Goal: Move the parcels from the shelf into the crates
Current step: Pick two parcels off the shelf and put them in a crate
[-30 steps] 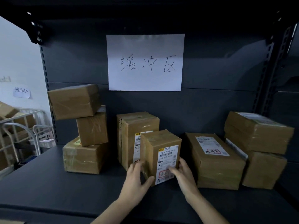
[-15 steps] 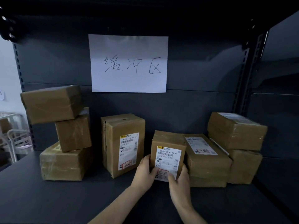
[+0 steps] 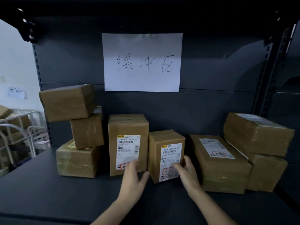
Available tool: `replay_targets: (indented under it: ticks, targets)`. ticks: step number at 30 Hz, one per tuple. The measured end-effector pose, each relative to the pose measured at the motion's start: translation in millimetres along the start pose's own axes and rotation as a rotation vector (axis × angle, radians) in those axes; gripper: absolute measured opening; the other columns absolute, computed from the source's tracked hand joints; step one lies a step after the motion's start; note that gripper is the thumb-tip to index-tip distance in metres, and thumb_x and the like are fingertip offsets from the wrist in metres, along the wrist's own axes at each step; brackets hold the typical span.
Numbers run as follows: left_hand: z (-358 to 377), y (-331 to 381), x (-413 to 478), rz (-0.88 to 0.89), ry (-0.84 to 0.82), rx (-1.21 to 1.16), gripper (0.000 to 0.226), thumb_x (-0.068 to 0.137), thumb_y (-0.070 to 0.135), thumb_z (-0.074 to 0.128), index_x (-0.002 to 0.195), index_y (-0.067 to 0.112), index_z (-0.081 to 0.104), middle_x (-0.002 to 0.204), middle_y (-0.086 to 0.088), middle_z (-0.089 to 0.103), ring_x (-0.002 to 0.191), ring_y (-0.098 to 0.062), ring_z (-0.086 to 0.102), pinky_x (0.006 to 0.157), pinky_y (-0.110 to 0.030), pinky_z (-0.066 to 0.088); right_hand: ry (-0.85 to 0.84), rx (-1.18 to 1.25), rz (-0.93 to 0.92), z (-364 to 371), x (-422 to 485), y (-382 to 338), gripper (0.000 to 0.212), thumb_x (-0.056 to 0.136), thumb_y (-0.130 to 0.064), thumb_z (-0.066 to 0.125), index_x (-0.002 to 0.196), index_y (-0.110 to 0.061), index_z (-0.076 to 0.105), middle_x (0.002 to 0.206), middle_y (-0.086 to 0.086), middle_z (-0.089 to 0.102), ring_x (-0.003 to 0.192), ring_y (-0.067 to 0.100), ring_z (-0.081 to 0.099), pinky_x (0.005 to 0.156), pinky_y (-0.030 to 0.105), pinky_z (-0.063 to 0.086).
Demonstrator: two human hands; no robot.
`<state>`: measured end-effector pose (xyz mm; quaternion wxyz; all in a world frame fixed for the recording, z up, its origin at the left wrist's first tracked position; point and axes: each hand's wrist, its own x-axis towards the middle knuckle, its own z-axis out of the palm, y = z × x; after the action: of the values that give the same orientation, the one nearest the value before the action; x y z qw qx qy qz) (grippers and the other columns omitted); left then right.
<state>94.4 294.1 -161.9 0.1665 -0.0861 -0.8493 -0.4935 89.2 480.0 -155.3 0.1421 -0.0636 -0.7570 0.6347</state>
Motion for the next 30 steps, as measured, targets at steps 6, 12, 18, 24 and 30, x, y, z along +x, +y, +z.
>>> replay_targets:
  ticks: [6,12,18,24,30]
  targets:
    - [-45.5,-28.3,8.3,-0.113,0.23,0.064,0.061,0.078,0.021,0.073,0.127,0.004,0.041,0.12,-0.007,0.042,0.119,-0.025,0.041,0.097,-0.033,0.038,-0.045,0.006,-0.024,18.7,15.7,-0.5,0.039,0.086,-0.014,0.063,0.121,-0.02,0.046,0.106,-0.007,0.061,0.089,0.001,0.056,0.068,0.013,0.041]
    - [-56.0,-38.1,29.1,-0.176,0.117,0.004,0.081,0.078,0.026,0.073,0.142,0.007,0.028,0.137,-0.007,0.044,0.13,-0.025,0.041,0.104,-0.035,0.037,-0.084,0.016,0.024,29.1,37.7,1.4,0.051,0.085,-0.009,0.064,0.131,-0.013,0.042,0.117,0.002,0.061,0.095,0.012,0.057,0.074,0.021,0.046]
    - [-59.9,-48.9,49.1,-0.207,0.017,-0.045,0.074,0.076,0.025,0.075,0.136,0.014,0.035,0.127,-0.001,0.056,0.119,-0.021,0.052,0.095,-0.031,0.043,-0.14,-0.002,0.033,29.8,41.7,0.4,0.053,0.084,-0.006,0.065,0.131,-0.015,0.042,0.111,0.0,0.06,0.087,0.004,0.055,0.066,0.015,0.042]
    - [-55.7,-52.5,43.7,-0.165,0.061,0.029,0.068,0.076,0.02,0.074,0.133,0.012,0.038,0.127,-0.005,0.056,0.117,-0.022,0.052,0.096,-0.035,0.045,-0.124,-0.055,-0.022,23.9,28.4,4.0,0.058,0.083,-0.007,0.066,0.133,-0.017,0.039,0.109,-0.006,0.057,0.103,0.01,0.054,0.072,0.013,0.041]
    - [-56.2,-49.4,22.3,-0.138,0.061,0.034,0.062,0.076,0.023,0.075,0.129,0.013,0.042,0.121,-0.003,0.054,0.113,-0.019,0.051,0.094,-0.032,0.045,-0.082,-0.048,-0.037,6.4,-0.3,4.3,0.054,0.085,-0.005,0.064,0.132,-0.017,0.04,0.1,-0.013,0.057,0.096,0.005,0.056,0.067,0.011,0.042]
